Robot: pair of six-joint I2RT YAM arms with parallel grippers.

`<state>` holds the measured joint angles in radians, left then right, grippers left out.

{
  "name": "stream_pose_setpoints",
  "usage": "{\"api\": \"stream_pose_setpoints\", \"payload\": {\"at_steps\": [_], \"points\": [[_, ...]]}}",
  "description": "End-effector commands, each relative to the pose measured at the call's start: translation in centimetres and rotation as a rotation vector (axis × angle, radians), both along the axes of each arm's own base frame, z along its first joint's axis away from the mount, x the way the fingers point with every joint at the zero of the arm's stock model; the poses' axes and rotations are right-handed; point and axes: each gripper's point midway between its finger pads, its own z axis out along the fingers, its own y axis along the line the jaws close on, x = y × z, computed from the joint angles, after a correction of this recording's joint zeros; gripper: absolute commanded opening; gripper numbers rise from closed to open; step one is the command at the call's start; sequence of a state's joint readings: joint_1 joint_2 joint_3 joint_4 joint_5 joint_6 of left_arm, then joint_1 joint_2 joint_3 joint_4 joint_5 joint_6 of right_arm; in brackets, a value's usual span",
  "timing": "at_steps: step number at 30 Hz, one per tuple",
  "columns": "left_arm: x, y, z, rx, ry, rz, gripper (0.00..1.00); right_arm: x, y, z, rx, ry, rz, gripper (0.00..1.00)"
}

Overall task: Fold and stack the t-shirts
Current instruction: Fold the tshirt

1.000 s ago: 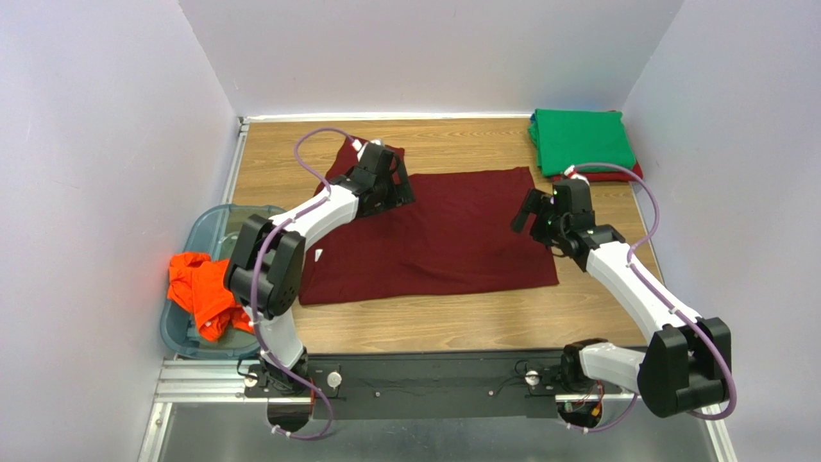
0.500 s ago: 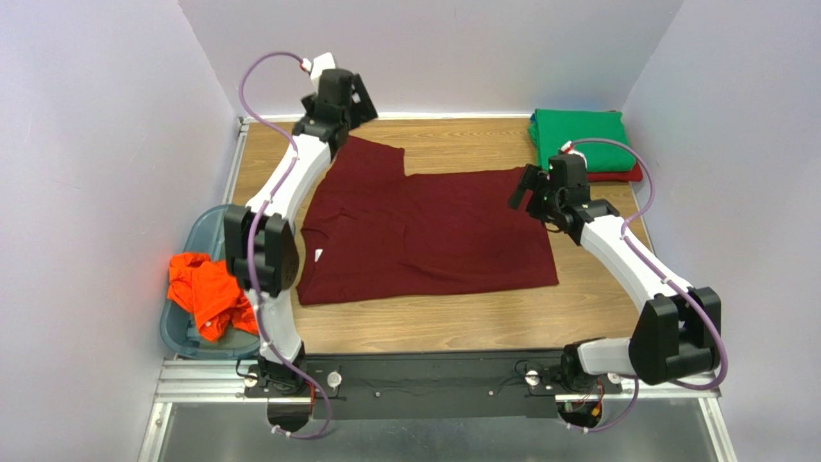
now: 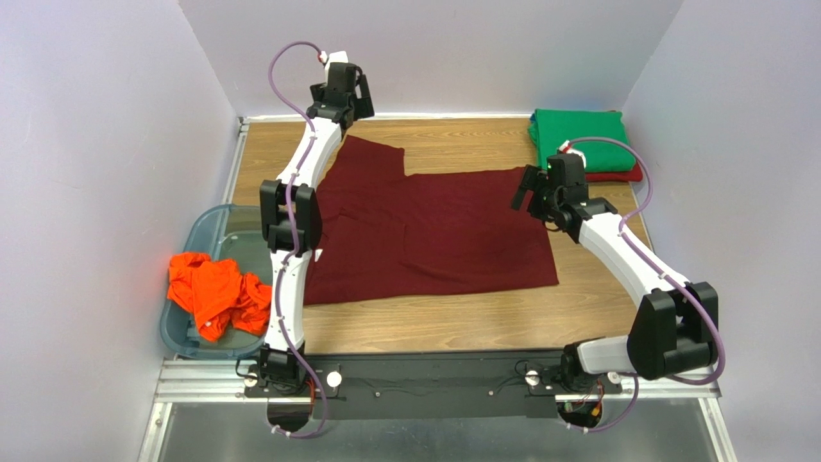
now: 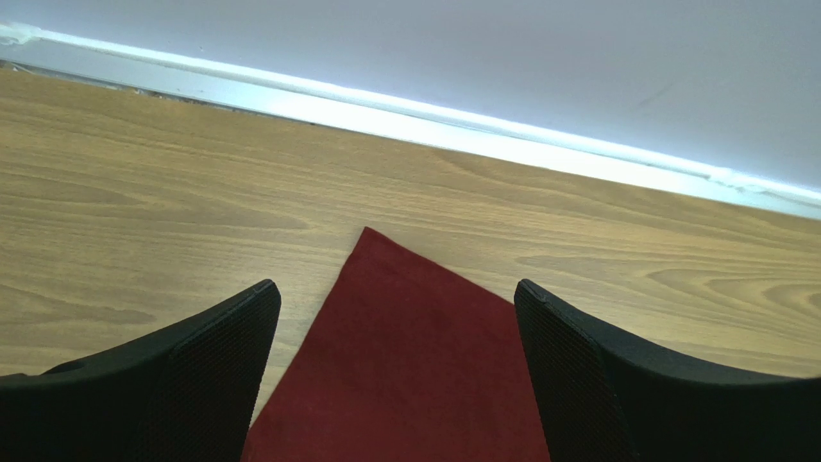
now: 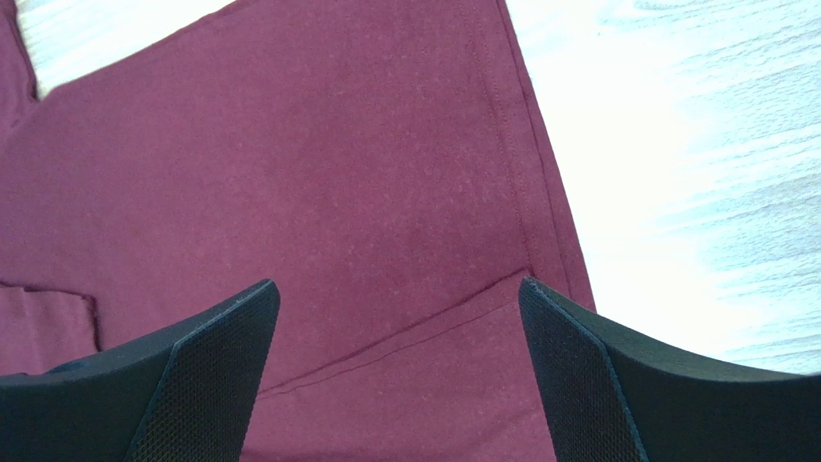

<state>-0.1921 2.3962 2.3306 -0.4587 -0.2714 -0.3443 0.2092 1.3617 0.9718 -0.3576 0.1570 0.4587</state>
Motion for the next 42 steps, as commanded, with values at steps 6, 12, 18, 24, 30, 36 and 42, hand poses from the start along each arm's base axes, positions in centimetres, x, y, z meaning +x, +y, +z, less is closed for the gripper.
{"api": "stream_pose_setpoints", "payload": {"at_steps": [6, 12, 18, 24, 30, 36, 42], "points": [[2.3, 1.0, -4.0, 0.08, 0.026, -0.003, 0.99, -1.0, -1.1, -1.3, -0.062, 0.028, -0.002, 1.0], [2.7, 1.0, -8.3, 0.03, 0.084, 0.0, 0.99, -1.0, -1.0, -1.4, -0.057, 0.03, 0.001, 1.0], [2.4, 0.5, -10.8, -0.079, 0.141, -0.035, 0.99, -1.0, -1.0, -1.9, -0.06, 0.045, 0.002, 1.0], [2.0, 0.2, -13.6, -0.094, 0.189, -0.033, 0.99, -1.0, -1.0, -1.9, -0.061, 0.047, 0.001, 1.0], [1.9, -1.2, -15.7, -0.165, 0.22, -0.066, 0.98, -1.0, -1.1, -1.9, -0.063, 0.047, 0.0, 1.0], [1.9, -1.3, -15.8, -0.186, 0.22, -0.058, 0.88, -1.0, -1.1, -2.0, -0.067, 0.048, -0.001, 1.0], [1.7, -1.1, -16.2, -0.172, 0.227, -0.023, 0.67, -1.1, -1.1, -2.0, -0.067, 0.049, -0.001, 1.0]]}}
